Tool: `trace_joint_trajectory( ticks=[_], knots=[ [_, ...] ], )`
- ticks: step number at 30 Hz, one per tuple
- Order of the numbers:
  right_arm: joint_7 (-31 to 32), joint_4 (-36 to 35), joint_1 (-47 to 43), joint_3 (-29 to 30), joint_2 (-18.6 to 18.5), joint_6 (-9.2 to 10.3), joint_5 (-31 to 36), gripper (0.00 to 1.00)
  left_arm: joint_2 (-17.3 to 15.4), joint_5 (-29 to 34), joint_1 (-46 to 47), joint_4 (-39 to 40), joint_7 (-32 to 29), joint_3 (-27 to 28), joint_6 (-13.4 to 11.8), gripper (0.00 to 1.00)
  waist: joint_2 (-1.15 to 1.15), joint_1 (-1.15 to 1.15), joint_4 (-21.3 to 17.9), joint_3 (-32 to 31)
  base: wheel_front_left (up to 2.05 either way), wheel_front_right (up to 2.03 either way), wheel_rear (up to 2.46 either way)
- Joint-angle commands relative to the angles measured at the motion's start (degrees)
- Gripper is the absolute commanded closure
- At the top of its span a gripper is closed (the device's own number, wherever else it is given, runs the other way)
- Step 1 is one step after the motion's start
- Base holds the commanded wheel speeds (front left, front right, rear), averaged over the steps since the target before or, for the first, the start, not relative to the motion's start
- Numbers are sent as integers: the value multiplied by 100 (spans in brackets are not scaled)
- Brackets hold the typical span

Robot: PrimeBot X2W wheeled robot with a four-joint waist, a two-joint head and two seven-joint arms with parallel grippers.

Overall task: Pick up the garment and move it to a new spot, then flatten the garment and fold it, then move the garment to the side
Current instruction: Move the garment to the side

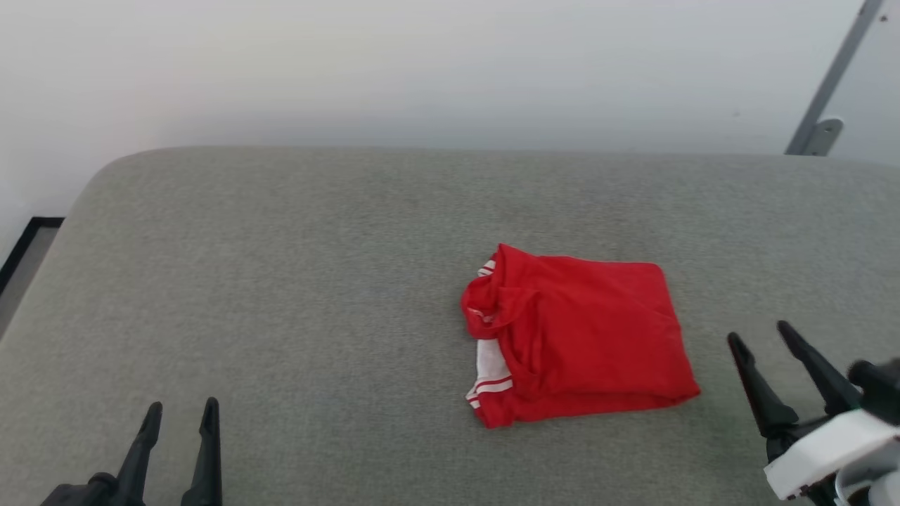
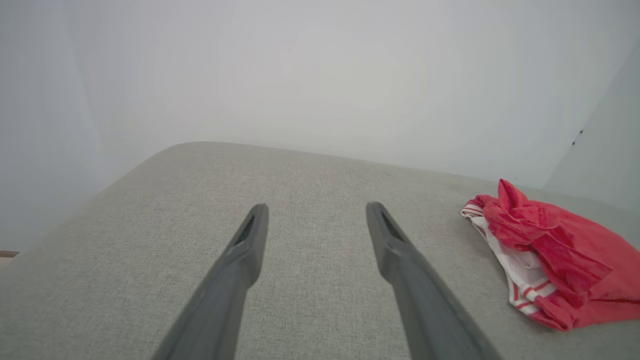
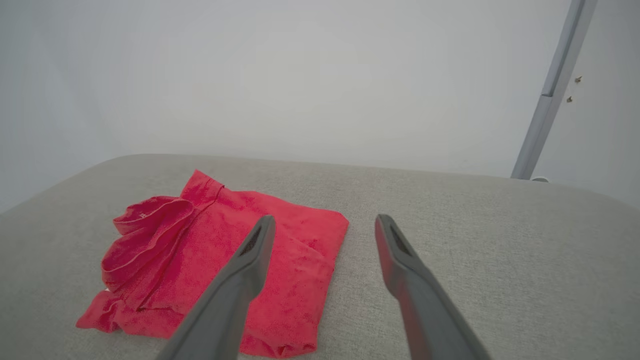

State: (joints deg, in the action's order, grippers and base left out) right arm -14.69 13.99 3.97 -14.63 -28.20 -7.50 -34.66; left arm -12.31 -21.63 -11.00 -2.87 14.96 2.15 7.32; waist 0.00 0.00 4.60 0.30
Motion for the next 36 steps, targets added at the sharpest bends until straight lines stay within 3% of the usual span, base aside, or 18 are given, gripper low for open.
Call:
trace_joint_trajectory(
  ticks=[1,10,11,21,26,33,35,36],
  knots=[
    [163,127,215,-186,-136,2,-134,0,-6,-7,47,-9,28,-42,20,0,0,0,95,12,0,0,0],
    [1831,659,1259,-874,-806,2,-1222,0,20,-47,318,36,29,-343,20,0,0,0,493,329,0,0,0],
    [1831,659,1259,-874,-806,2,-1222,0,20,-47,318,36,29,-343,20,0,0,0,493,329,0,0,0],
    [4010,1244,2393,-1400,-1201,1,-2031,0,120,-33,764,5,29,-635,20,0,0,0,860,916,0,0,0],
    [5025,1660,2799,-1519,-1107,1,-2238,0,178,-57,956,-66,29,-752,20,0,0,0,997,1162,0,0,0],
    [5966,2286,3003,-1742,-530,-1,-2492,0,240,-80,1187,-161,29,-866,20,0,0,0,1118,1383,0,0,0],
    [6121,2265,2998,-1880,-420,-15,-2524,88,255,-87,1236,-181,29,-883,20,0,0,0,1138,1414,0,0,0],
    [6110,2213,3011,-1905,-403,-19,-2547,100,258,-90,1247,-192,29,-885,21,0,0,0,1138,1427,0,0,0]
  ],
)
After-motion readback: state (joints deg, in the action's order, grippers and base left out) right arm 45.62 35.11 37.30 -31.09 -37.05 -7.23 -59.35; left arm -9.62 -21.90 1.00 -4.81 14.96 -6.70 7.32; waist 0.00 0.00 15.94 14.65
